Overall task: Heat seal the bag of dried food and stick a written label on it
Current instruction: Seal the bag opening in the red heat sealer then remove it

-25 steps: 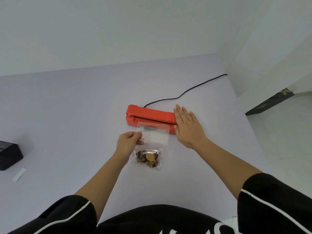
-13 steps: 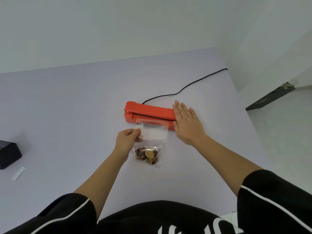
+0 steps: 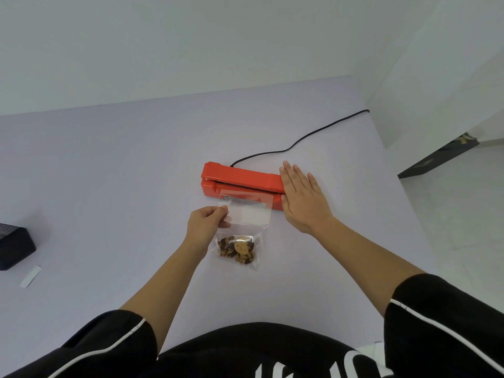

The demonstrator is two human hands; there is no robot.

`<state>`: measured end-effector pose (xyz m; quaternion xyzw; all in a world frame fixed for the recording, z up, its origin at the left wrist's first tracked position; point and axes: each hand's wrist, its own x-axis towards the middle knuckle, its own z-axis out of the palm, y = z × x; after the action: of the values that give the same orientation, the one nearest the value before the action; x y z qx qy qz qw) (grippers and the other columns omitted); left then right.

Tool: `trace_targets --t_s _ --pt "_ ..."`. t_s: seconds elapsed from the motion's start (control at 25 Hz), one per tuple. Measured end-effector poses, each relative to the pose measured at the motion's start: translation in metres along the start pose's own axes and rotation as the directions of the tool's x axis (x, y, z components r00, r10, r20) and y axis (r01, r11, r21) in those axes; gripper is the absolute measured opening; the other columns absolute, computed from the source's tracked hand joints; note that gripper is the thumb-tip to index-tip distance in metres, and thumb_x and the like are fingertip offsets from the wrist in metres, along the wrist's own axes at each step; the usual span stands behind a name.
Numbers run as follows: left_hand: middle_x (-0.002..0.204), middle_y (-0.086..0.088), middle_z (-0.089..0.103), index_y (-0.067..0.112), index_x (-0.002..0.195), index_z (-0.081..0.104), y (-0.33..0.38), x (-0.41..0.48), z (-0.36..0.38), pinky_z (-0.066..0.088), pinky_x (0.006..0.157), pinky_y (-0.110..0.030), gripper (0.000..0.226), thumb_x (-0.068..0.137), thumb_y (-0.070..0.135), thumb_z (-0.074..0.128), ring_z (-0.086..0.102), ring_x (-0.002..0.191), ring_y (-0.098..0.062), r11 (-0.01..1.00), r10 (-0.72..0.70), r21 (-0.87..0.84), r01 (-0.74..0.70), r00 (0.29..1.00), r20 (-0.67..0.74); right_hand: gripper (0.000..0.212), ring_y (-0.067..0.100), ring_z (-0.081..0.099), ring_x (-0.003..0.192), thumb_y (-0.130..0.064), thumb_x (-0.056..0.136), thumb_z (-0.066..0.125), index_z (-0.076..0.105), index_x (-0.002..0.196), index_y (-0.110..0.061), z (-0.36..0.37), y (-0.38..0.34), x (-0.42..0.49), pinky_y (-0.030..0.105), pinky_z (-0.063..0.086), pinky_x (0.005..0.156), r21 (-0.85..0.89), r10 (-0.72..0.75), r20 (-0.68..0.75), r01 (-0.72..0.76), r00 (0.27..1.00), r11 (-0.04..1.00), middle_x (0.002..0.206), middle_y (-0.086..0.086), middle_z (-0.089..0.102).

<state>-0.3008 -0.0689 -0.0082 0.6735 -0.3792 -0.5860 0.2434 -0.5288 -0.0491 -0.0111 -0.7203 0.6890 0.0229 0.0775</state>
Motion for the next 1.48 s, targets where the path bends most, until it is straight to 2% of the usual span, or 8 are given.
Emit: trace_targets --t_s 0.56,0.76,0.88,1.0,1.08,1.2,1.32,1.48 --pt "0.077 -0.010 0.069 0.008 0.080 0.070 -0.001 0.002 0.000 0.045 0.102 -0.045 0.017 0.088 0.020 0.061 0.065 0.066 -0.017 1.000 0.000 -0.015 0.000 1.000 -0.002 0.072 0.020 -0.002 0.145 -0.036 0.080 -0.006 -0.003 0.147 -0.012 -0.002 0.000 0.000 0.036 -0.009 0.112 -0.029 -0.012 0.016 0.012 1.000 1.000 0.158 0.004 -0.003" --pt "0.076 -0.007 0.069 0.009 0.080 0.069 0.000 0.000 0.000 0.047 0.100 -0.042 0.016 0.088 0.020 0.062 0.065 0.066 -0.016 1.000 -0.003 -0.004 0.003 1.000 -0.004 0.058 0.018 -0.009 0.145 -0.031 0.098 0.017 -0.010 0.146 -0.012 -0.013 0.003 0.002 0.038 -0.010 0.114 -0.002 -0.032 0.085 0.033 0.996 0.999 0.158 0.003 -0.010" --pt "0.076 -0.006 0.068 0.009 0.082 0.069 0.000 0.000 0.001 0.048 0.098 -0.041 0.015 0.088 0.020 0.062 0.065 0.065 -0.016 1.000 -0.001 -0.013 0.001 1.000 0.002 0.058 0.018 -0.008 0.145 -0.032 0.100 0.018 -0.010 0.146 -0.011 -0.026 0.004 0.002 0.041 -0.009 0.115 -0.001 -0.058 0.143 0.059 0.988 0.998 0.158 0.004 -0.011" --pt "0.075 -0.006 0.068 0.009 0.080 0.069 -0.001 0.001 0.000 0.049 0.098 -0.041 0.015 0.088 0.020 0.062 0.065 0.065 -0.016 1.000 0.001 -0.018 -0.001 1.000 -0.001 0.055 0.026 0.014 0.143 -0.032 0.099 0.028 0.011 0.148 -0.015 -0.050 0.005 0.002 0.048 0.005 0.116 0.019 -0.103 -0.011 0.104 0.995 0.994 0.155 0.013 0.017" --pt "0.073 -0.006 0.067 0.010 0.079 0.069 -0.001 0.001 0.000 0.048 0.097 -0.039 0.015 0.088 0.020 0.062 0.065 0.065 -0.017 1.000 0.002 -0.016 -0.002 1.000 -0.007 0.055 0.029 0.039 0.128 -0.039 0.095 0.035 0.023 0.145 -0.020 -0.073 0.003 0.002 0.052 0.017 0.112 0.045 -0.127 -0.189 0.137 0.974 0.990 0.134 0.014 0.046" --pt "0.072 -0.007 0.067 0.008 0.081 0.069 -0.001 0.001 0.000 0.048 0.095 -0.038 0.017 0.088 0.021 0.061 0.064 0.066 -0.017 1.000 -0.006 -0.018 0.006 1.000 -0.008 0.067 0.022 0.049 0.111 -0.049 0.088 0.049 0.025 0.144 -0.021 -0.112 -0.013 0.009 0.048 0.021 0.110 0.277 -0.074 -0.305 0.163 0.950 0.947 0.113 0.003 0.058" --pt "0.073 -0.006 0.067 0.008 0.079 0.068 -0.001 0.002 0.000 0.050 0.094 -0.038 0.017 0.088 0.021 0.062 0.064 0.064 -0.017 1.000 -0.004 -0.028 0.004 1.000 -0.003 0.079 0.015 0.049 0.113 -0.044 0.078 0.068 0.027 0.142 -0.022 -0.143 -0.045 0.026 0.039 0.023 0.107 0.611 0.005 -0.311 0.196 0.950 0.766 0.108 -0.007 0.057" --pt "0.067 -0.004 0.064 0.009 0.073 0.068 -0.001 0.001 0.001 0.053 0.091 -0.042 0.017 0.087 0.019 0.063 0.063 0.052 -0.007 0.999 -0.001 -0.032 0.000 1.000 -0.016 0.080 0.014 0.049 0.118 -0.037 0.076 0.072 0.027 0.141 -0.024 -0.159 -0.087 0.054 0.041 0.029 0.109 0.738 -0.078 -0.326 0.305 0.942 0.601 0.109 -0.011 0.060"
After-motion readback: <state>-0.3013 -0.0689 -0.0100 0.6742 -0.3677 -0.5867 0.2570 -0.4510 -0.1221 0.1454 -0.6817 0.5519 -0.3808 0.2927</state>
